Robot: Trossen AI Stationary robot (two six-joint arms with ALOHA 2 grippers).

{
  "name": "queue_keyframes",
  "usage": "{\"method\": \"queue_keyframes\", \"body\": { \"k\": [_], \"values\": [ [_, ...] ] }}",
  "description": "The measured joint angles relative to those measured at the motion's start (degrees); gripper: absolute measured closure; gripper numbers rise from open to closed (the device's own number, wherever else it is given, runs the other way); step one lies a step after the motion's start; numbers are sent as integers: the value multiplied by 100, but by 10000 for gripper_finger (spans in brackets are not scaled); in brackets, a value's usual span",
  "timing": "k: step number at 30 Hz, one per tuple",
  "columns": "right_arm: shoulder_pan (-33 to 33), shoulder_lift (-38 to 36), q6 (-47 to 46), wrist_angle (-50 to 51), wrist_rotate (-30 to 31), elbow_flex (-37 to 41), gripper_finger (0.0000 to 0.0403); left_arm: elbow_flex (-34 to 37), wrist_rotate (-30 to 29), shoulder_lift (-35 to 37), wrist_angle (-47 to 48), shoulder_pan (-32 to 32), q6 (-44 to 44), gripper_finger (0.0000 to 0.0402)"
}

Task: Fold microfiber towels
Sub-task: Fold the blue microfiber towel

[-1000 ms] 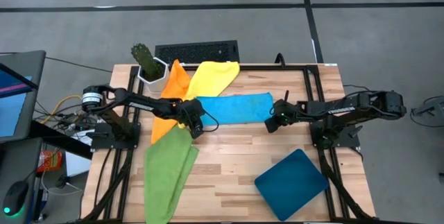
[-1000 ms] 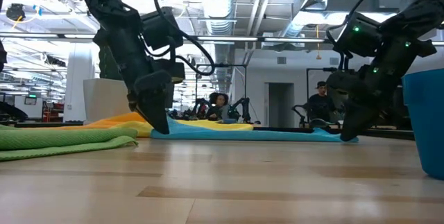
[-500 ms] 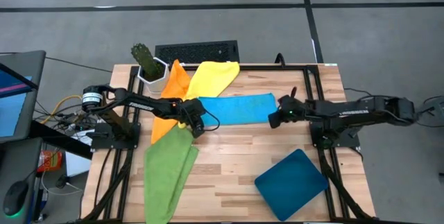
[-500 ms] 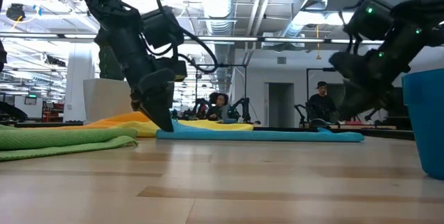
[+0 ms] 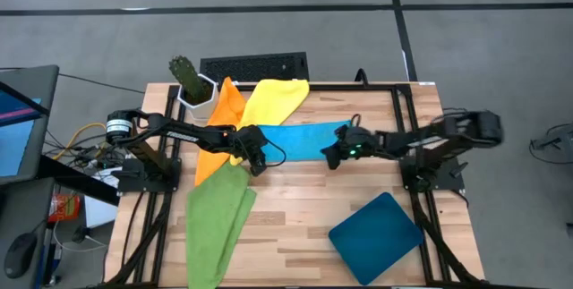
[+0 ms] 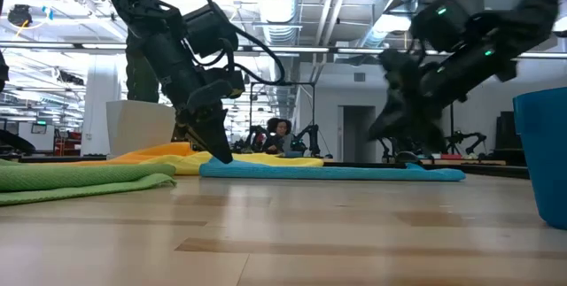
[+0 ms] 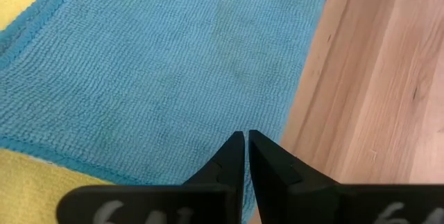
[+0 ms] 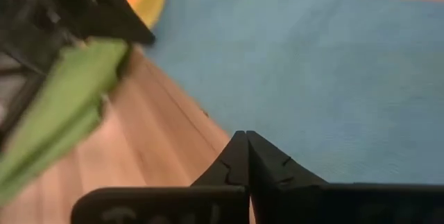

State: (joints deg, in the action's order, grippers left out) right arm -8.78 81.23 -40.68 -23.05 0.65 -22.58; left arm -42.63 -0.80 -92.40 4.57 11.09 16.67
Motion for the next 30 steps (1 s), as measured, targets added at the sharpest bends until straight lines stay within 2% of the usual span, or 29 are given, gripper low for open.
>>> {"method": "queue_keyframes", "body": {
  "k": [6,15,19,24,30],
  "values": [
    [166,1194,468,-34,-183,-827,384,1,-1,0,-51,0,52,388],
    [114,1816,398,63,-206,-993,380,1,7,0,-63,-2,68,388],
    [114,1727,408,74,-237,-980,382,2,2,2,-163,-2,92,388],
    [69,1227,456,37,-205,-984,387,-224,4,4,-276,-2,204,388],
    [72,648,511,530,155,-981,380,-355,337,-168,-1402,-140,-230,396]
  ]
}}
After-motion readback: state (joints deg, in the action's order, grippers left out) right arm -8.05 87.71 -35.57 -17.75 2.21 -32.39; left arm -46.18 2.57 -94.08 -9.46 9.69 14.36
